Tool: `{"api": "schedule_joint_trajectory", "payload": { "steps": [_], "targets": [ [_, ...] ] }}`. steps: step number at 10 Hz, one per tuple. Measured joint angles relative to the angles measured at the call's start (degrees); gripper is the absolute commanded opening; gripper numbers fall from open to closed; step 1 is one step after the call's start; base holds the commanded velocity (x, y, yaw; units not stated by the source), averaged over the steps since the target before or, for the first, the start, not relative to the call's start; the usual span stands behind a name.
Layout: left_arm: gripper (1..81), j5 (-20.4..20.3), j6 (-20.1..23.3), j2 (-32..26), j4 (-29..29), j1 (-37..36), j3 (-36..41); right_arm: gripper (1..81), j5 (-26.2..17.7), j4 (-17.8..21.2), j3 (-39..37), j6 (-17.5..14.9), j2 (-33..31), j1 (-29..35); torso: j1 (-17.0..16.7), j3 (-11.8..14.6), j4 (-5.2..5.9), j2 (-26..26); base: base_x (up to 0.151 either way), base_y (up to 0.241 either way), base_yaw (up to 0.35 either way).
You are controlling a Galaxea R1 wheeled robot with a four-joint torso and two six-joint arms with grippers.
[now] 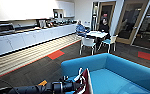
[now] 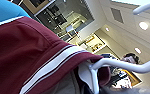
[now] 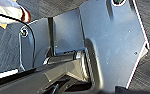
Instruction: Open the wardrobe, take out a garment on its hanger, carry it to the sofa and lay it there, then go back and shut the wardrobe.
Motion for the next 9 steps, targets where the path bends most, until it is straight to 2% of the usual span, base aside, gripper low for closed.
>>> {"api": "schedule_joint_trajectory", "payload": {
  "steps": [3,6,9],
  "targets": [
    [1.0,-0.02,0.0,-0.24,0.0,0.0,0.02,81.1,0.0,0.0,0.0,-0.02,-0.02,0.02,0.0,0.0,0.02,0.0,0.0,0.0,-0.13],
    [1.0,0.0,0.02,-0.24,0.02,0.0,0.11,81.1,0.0,0.0,0.0,-0.02,-0.04,0.02,0.0,0.0,0.0,0.0,0.046,0.0,0.0],
    [1.0,0.0,0.02,-0.52,0.02,0.02,0.11,81.1,0.0,0.0,0.0,-0.02,0.0,0.0,0.0,0.0,0.02,0.0,0.0,0.0,0.0]
  ]
}}
